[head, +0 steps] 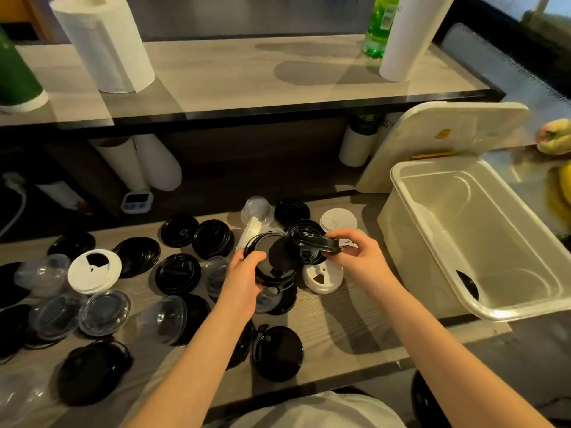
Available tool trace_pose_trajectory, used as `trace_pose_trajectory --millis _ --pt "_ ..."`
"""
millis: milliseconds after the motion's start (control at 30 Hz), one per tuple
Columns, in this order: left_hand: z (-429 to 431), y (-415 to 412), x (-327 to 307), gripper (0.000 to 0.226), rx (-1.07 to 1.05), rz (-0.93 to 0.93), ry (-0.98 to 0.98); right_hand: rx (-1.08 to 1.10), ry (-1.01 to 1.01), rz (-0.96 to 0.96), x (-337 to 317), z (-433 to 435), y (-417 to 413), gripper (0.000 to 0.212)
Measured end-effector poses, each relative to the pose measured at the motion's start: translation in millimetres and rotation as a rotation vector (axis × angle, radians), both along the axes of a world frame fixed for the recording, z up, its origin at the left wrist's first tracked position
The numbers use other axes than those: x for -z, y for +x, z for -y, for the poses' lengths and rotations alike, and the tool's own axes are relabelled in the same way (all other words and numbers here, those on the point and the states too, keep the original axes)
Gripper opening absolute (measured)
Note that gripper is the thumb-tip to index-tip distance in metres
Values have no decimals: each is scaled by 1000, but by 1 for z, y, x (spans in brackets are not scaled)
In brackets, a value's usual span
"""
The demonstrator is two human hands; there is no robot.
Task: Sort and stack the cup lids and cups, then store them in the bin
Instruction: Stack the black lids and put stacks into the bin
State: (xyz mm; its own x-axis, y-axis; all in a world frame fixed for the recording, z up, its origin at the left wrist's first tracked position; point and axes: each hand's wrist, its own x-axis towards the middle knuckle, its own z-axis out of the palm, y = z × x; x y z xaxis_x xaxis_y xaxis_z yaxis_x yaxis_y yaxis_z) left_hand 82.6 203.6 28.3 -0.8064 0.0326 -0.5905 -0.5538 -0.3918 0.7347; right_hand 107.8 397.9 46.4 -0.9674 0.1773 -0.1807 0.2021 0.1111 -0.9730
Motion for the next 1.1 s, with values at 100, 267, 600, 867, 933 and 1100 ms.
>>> trace_pose_trajectory --millis 100,267,600,867,933,1100 --pt "6 5 -1 30 16 -12 8 -118 -106 2 4 4 7 41" --pt "10 15 -4 20 37 -50 5 -155 -48 2 13 16 19 44" --pt "14 26 -2 21 76 -84 -98 -144 207 -185 18 35 15 42" --pt "23 37 7 15 -11 -38 -131 29 178 -72 41 2 39 36" --pt "18 37 8 15 -7 -35 -130 79 170 -68 40 -6 47 35" --pt "-16 32 4 26 83 -27 -90 195 181 -172 13 -28 69 37"
